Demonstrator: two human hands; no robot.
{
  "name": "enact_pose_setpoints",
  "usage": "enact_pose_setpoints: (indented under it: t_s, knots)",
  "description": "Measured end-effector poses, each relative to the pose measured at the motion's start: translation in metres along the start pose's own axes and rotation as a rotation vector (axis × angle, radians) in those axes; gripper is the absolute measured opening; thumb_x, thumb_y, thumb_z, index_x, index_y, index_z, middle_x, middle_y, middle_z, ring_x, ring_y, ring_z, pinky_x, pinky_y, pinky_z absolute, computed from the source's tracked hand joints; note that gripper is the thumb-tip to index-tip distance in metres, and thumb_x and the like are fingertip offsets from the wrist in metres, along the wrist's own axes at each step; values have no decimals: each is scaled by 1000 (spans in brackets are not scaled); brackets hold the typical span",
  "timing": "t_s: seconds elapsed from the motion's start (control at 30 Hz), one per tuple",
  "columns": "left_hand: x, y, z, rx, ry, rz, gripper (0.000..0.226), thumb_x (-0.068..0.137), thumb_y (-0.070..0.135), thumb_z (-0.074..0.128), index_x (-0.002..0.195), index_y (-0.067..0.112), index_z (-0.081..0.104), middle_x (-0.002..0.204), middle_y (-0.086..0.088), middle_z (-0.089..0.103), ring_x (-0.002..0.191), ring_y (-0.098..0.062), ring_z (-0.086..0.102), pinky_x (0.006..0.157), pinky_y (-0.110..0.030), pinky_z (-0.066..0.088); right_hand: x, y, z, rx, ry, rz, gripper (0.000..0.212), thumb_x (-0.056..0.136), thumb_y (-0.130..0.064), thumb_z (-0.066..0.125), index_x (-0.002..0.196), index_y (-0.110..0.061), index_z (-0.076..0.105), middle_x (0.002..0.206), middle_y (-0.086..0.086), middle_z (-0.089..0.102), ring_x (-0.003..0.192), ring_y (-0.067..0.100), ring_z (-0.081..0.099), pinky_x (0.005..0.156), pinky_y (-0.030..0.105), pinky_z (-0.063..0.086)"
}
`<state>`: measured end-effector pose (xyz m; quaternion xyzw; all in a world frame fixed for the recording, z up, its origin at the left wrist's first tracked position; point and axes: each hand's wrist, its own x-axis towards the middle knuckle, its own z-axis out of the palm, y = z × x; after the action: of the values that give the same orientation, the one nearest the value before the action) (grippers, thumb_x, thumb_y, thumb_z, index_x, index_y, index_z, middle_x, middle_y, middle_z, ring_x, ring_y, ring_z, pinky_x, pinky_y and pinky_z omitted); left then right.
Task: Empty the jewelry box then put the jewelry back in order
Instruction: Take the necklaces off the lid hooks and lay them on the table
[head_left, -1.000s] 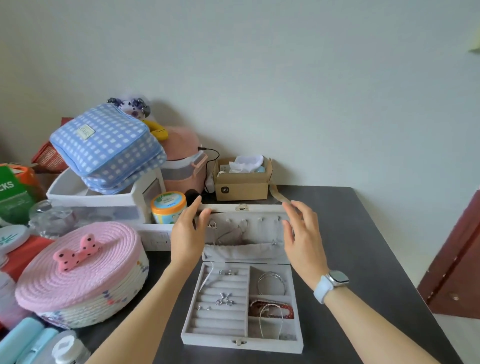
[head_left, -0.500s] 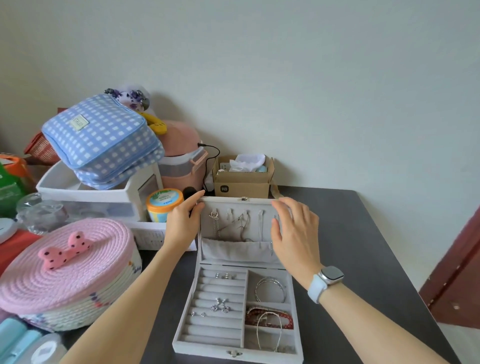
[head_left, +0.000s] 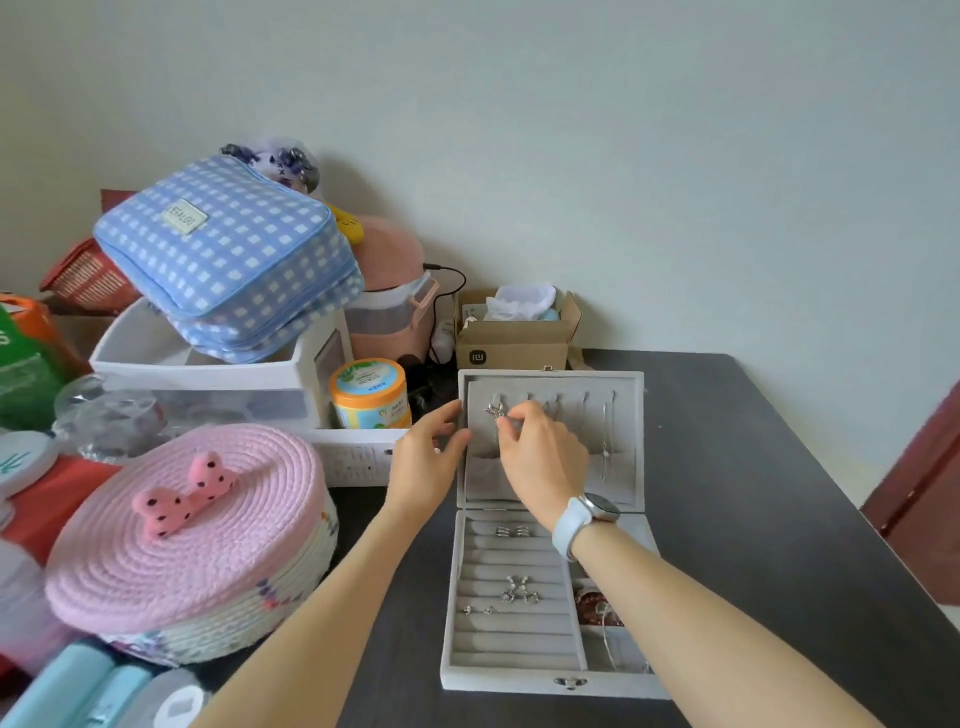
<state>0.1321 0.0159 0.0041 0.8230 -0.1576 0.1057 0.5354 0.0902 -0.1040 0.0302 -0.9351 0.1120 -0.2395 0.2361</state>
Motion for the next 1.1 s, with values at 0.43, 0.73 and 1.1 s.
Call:
enact_pose_setpoints:
  t_s: [0.43,0.73,1.1]
  knots:
    - [-20,-12,13,-14,18,7,44,87,8,59,129,15,50,139,0,46,124,-16,46,104,-36,41,15,-6,8,166,-108,134,23,91,-28,47,100,-13,61,96,8,69,92,28,62,67,25,38]
    - [-12,-5,15,24,120,-21,29,87,14,60,117,10,61,126,-3,59,110,-17,58,96,-33,47,15,-6,7,216,-56,151,24,91,-33,48,97,-15,63,97,6,70,92,27,62,67,27,41]
    - [-16,-7,15,38,85,-11,39,86,10,62,124,13,56,133,-3,53,115,-21,55,98,-39,46,13,2,18,186,70,102,16,91,-25,46,95,-15,57,84,6,71,80,28,63,59,27,38]
